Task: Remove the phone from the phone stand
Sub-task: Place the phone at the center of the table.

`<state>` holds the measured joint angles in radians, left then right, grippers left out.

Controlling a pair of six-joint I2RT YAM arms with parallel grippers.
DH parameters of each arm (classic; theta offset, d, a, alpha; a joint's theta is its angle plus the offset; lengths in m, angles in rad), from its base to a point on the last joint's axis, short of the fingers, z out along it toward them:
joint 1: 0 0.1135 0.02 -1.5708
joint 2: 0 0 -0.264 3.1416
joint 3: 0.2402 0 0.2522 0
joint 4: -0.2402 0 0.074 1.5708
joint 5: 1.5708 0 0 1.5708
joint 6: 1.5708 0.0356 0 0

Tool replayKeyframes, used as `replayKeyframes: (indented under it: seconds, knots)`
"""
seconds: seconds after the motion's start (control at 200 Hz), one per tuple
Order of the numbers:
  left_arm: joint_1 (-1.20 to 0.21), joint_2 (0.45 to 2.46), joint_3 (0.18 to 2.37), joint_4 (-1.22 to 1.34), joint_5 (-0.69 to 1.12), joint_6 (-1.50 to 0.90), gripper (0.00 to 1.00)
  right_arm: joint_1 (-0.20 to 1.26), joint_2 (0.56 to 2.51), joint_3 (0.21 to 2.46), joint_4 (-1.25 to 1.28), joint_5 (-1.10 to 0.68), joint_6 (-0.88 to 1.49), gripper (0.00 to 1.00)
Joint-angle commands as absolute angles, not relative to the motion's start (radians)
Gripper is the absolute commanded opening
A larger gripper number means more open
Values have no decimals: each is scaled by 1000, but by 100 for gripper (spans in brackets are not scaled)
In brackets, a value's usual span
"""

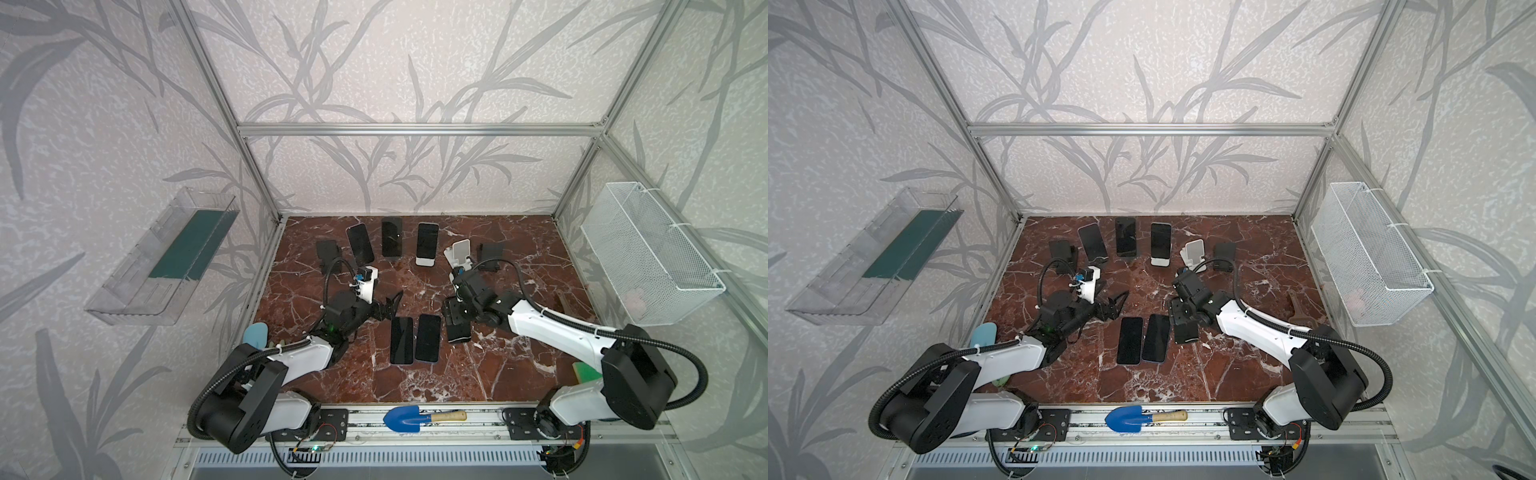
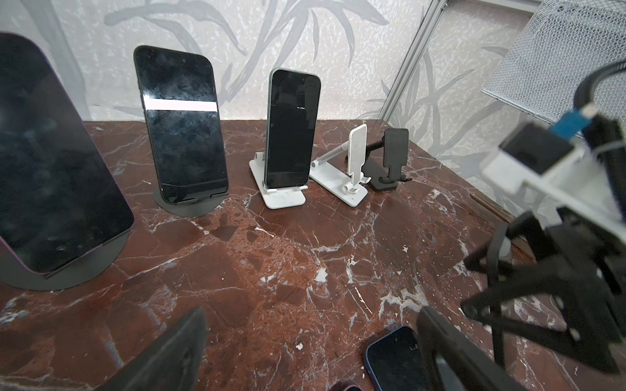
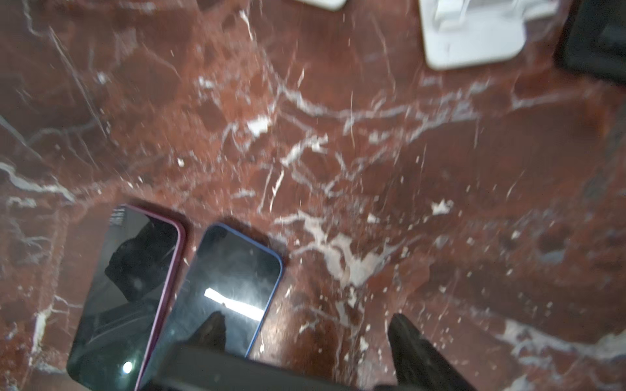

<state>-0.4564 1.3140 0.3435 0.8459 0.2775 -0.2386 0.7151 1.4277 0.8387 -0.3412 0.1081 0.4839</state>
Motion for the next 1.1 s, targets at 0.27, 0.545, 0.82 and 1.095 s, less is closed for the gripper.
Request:
replayKeyframes:
  seconds: [0.27, 0.545, 0.82, 1.095]
  knots:
    - [-458, 1304, 348, 866, 268, -233, 96, 778, 1391, 764, -266, 168, 670, 56]
    - [-459, 1301, 349, 861, 267, -229, 96, 786, 1491, 764, -234, 173, 674, 56]
    - [-459, 1301, 350, 861, 272, -230, 96, 805, 1565, 775, -276, 222, 681, 56]
    - [-458, 1299, 349, 860, 272, -228, 97, 808, 1601, 761, -267, 232, 736, 57]
